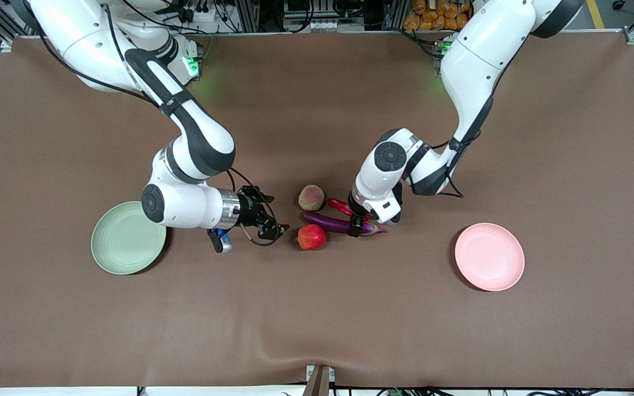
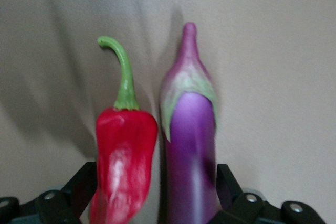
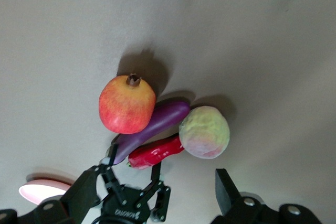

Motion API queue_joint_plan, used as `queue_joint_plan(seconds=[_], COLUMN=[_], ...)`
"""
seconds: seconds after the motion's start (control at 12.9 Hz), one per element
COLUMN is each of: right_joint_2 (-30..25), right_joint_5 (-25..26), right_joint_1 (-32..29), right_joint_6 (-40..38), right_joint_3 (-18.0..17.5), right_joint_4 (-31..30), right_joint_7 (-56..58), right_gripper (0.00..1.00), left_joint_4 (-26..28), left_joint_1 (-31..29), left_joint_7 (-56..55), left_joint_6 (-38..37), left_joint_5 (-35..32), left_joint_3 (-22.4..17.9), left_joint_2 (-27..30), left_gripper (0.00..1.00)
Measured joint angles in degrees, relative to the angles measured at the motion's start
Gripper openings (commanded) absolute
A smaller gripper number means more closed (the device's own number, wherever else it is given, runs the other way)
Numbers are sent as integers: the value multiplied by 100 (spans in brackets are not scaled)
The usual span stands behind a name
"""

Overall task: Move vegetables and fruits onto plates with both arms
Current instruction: 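Grasp the chili and eggplant with the left gripper while the right gripper grasps the peach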

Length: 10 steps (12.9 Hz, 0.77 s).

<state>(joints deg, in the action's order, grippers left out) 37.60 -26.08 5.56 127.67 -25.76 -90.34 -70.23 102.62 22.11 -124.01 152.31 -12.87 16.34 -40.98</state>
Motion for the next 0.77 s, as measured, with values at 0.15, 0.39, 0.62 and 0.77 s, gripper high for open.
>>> queue_joint_plan(seconds=[0.15,0.39,0.62,0.77], right_joint_2=[35,39,16,-18], right_joint_5=[-9,147,283,324], right_joint_1=[128,339,347,355], right_joint_6=[211,231,223,223], right_joint_3=[-11,-14,-15,-34], right_joint_4=[3,-127,-473,-611], right_joint_7=[-4,173,1145,1650], right_gripper=[100,100,100,100], left_joint_4=[3,-2,-14,-38], left_joint_1=[142,185,184,178], left_joint_7=[-4,-4,-4,-4], left_joint_6=[43,63,68,71], left_joint_5=[-28,-43,-47,-50], left_joint_3=[-136,-183,-199,-212], left_joint_2=[-67,-109,-109,-109], left_gripper=[100,100,100,100])
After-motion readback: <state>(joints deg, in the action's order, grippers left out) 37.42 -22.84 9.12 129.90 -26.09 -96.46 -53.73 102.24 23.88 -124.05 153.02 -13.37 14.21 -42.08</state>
